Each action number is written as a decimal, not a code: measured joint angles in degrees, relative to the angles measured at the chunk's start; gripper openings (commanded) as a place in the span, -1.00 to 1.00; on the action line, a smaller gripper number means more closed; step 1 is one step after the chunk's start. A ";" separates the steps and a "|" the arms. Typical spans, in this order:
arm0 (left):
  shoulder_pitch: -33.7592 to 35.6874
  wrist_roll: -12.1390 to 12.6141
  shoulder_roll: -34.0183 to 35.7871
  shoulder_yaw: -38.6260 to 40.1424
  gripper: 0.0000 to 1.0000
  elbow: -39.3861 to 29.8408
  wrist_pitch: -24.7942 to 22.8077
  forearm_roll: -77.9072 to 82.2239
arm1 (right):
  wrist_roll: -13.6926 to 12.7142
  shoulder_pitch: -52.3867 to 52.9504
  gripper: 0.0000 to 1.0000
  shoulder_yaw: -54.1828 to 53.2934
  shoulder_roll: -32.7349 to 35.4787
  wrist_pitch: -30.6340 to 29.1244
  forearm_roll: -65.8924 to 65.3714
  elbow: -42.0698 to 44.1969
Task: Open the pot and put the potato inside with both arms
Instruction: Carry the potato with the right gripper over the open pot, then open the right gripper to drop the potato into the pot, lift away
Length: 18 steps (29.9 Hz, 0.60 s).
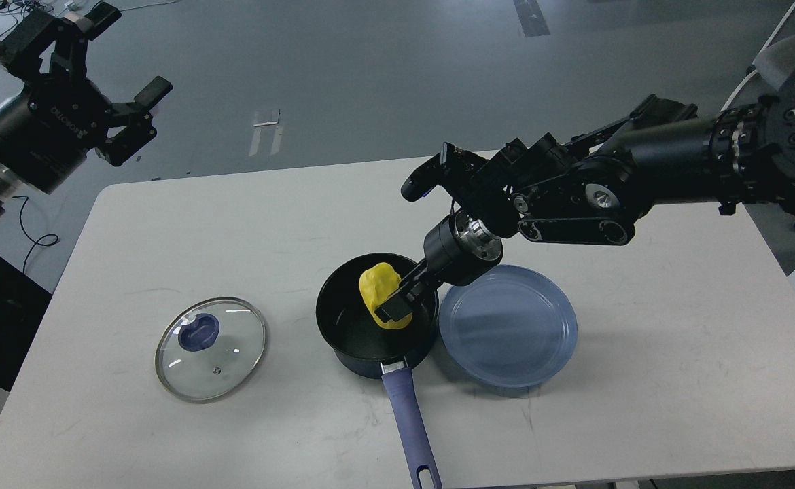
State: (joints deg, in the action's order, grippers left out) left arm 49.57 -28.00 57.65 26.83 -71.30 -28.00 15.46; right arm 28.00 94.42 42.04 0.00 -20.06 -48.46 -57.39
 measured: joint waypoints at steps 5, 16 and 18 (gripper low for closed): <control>-0.08 0.00 0.27 -0.07 0.95 -0.35 0.00 0.00 | 0.00 -0.57 -0.23 0.06 0.00 0.50 0.02 0.08; -0.09 0.00 1.12 0.03 0.96 -0.56 0.00 0.00 | 0.00 -0.70 0.67 0.20 0.00 0.68 0.11 0.52; -0.09 0.00 1.14 0.03 0.96 -0.53 0.00 0.00 | 0.00 -0.70 0.96 0.46 0.00 0.68 0.12 0.50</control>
State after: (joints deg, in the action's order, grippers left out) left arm 49.48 -28.00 58.79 26.86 -71.83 -28.00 15.47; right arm 28.00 93.72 42.50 0.00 -19.38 -48.34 -56.90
